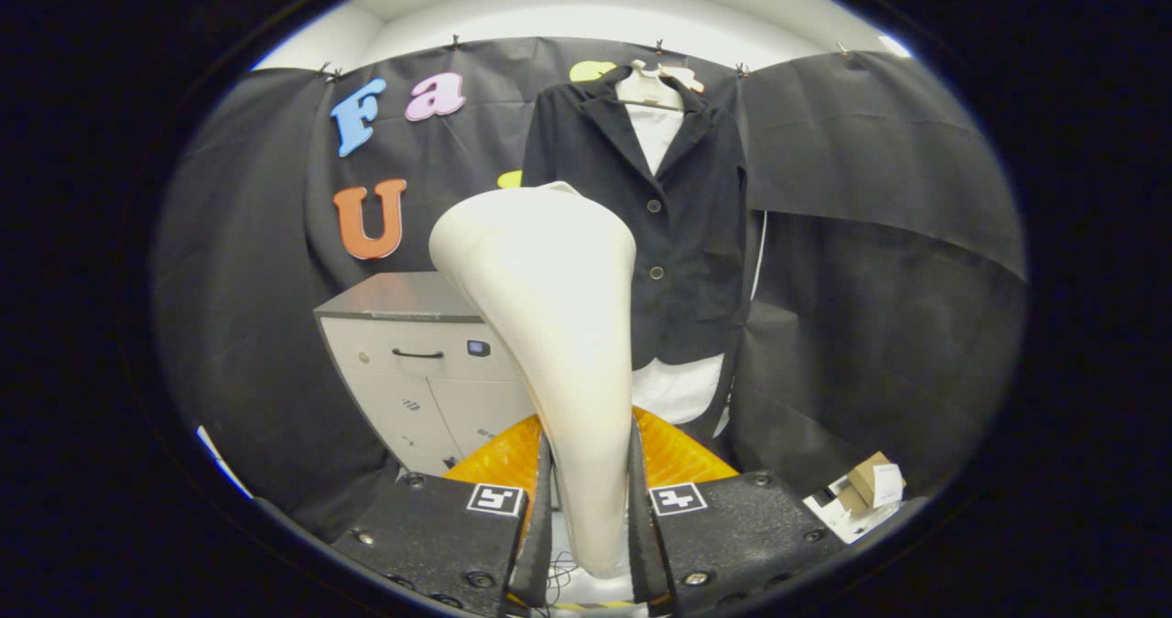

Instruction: Iron the clothes twice with a garment steamer, once on the left side and once on the right side.

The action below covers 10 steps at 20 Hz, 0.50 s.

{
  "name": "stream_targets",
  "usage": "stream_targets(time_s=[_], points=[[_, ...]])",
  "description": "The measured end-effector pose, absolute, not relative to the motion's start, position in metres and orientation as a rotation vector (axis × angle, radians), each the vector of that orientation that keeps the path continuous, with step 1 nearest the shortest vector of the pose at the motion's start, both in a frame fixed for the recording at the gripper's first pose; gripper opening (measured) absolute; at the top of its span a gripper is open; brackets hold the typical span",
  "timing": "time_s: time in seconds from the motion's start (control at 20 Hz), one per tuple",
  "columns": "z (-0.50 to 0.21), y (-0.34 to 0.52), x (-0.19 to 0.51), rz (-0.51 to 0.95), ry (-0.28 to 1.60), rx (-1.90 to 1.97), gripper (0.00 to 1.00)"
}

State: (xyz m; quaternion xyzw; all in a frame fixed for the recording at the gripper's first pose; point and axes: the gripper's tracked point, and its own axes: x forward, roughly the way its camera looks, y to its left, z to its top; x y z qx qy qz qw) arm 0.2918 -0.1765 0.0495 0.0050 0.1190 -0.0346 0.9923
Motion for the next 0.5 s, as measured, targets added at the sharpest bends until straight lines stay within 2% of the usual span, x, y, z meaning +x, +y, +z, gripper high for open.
stream_targets(time_s=[0.5], points=[[0.0482,-0.1688,0.2849,-0.019,0.25,0.003,0.37]])
